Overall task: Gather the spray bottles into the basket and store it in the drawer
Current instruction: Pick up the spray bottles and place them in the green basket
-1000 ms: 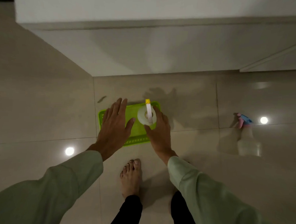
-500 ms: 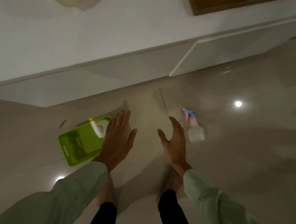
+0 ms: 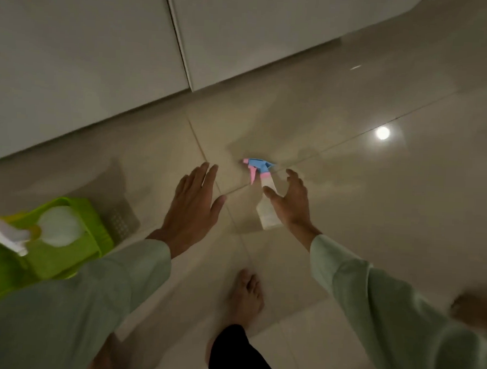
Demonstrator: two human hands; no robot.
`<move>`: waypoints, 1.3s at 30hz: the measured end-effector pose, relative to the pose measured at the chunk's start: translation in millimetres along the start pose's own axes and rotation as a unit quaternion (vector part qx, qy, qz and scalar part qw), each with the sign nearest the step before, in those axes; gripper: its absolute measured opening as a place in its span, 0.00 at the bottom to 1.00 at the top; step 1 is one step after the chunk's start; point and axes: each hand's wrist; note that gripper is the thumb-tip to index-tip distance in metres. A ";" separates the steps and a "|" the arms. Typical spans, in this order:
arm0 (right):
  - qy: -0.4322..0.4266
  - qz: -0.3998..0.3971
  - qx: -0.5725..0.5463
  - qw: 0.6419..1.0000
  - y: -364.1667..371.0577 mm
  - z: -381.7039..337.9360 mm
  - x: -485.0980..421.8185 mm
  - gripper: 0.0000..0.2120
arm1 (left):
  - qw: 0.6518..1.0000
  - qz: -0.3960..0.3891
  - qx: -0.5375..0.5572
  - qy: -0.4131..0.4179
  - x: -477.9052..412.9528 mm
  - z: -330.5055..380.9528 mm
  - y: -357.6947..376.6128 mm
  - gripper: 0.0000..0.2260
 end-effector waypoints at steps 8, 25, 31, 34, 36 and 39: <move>0.068 -0.088 -0.056 0.992 20.5 28.6 -61.4 0.20 | 1.000 -0.015 -0.020 0.006 -32.3 -11.1 37.5 0.28; -0.043 -0.180 -0.325 0.927 47.9 -136.2 122.1 0.13 | 0.989 0.130 0.050 -0.051 161.0 -59.3 -73.6 0.27; -0.155 -0.165 -0.265 0.937 110.3 -196.0 213.5 0.17 | 0.979 0.169 0.084 -0.075 258.6 -133.8 -93.9 0.27; -0.162 -0.114 -0.235 0.951 157.7 -223.2 257.5 0.20 | 0.972 0.186 0.097 -0.102 302.2 -172.7 -101.3 0.27; -0.164 -0.087 -0.222 0.957 195.4 -238.8 281.9 0.20 | 0.967 0.191 0.110 -0.125 329.4 -201.5 -103.9 0.27; -0.188 -0.068 -0.201 0.959 250.3 -254.7 305.4 0.19 | 0.963 0.189 0.122 -0.146 357.5 -242.3 -105.1 0.27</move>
Point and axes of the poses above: each hand's wrist, its own x-axis away from the middle knuckle, its own y-axis out of the palm, z = x × y, and after that the axes turned 11 degrees about -z, right-handed
